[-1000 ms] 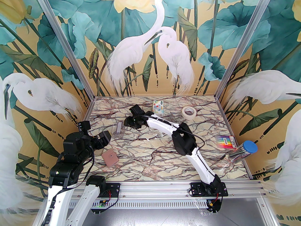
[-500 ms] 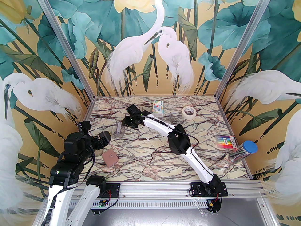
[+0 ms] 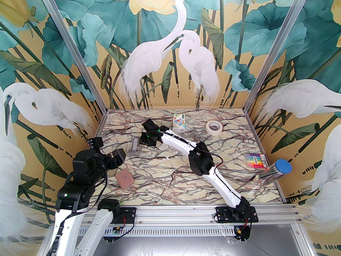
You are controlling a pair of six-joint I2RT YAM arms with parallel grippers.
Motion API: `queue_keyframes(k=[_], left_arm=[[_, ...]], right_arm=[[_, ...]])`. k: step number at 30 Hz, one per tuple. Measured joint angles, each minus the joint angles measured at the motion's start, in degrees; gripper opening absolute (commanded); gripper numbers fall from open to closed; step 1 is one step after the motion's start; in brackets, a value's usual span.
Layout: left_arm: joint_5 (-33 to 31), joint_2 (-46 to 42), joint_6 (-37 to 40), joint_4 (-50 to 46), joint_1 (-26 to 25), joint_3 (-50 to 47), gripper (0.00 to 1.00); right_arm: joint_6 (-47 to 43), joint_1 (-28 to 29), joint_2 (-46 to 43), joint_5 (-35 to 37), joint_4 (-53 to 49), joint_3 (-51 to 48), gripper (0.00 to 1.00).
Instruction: Put the credit cards into the card holder
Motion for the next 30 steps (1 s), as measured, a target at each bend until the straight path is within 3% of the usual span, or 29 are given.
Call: queue_keyframes(k=[13, 22, 30], left_arm=[[0.0, 0.0, 0.0, 0.0, 0.0, 0.0, 0.76], [0.0, 0.0, 0.0, 0.0, 0.0, 0.0, 0.76], [0.0, 0.0, 0.0, 0.0, 0.0, 0.0, 0.76]], right_arm=[[-0.4, 0.4, 0.2, 2.7, -5.2, 2.5, 0.00], [-4.7, 0.6, -1.4, 5.8, -11.2, 3.0, 0.00], [-11.8, -1.2, -18.8, 7.4, -12.9, -17.8, 0.00]])
